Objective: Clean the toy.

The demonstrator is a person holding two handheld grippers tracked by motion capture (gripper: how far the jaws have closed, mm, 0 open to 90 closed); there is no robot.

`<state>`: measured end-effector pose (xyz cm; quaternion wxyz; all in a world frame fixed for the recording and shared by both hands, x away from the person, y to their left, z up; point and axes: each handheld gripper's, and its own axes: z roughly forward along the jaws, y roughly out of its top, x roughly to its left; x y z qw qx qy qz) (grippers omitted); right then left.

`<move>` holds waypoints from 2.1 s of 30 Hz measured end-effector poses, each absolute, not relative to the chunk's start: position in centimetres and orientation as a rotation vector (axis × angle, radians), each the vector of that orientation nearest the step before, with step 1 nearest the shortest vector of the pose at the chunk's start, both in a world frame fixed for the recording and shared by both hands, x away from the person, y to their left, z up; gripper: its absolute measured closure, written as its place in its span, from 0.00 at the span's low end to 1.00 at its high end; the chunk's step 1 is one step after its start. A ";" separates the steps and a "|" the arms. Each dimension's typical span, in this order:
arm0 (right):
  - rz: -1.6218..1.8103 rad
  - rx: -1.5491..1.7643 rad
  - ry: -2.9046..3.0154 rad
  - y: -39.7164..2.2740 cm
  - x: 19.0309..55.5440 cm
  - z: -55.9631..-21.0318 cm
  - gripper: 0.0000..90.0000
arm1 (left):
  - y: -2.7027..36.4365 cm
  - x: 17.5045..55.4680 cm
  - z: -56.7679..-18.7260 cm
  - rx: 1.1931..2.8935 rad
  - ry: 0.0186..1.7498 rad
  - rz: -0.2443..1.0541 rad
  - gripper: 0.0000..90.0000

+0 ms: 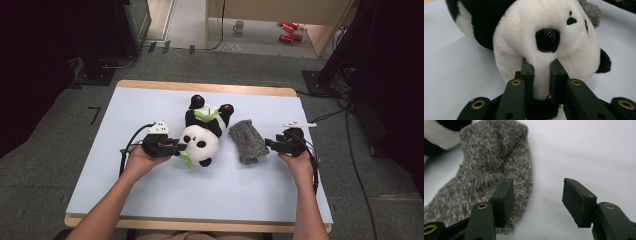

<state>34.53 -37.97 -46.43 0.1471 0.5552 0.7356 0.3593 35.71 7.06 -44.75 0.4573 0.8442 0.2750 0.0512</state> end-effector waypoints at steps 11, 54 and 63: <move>1.005 1.620 2.114 -38.7 34.5 -47.3 0.48 | 13.8 35.8 -43.4 2.009 0.814 0.203 0.88; 0.917 1.491 2.078 -39.6 33.5 -49.8 0.43 | 21.0 37.0 -48.9 2.118 1.030 0.305 0.43; 0.968 1.449 2.087 -39.6 33.2 -50.2 0.33 | 20.9 36.7 -49.2 2.124 0.981 0.327 0.35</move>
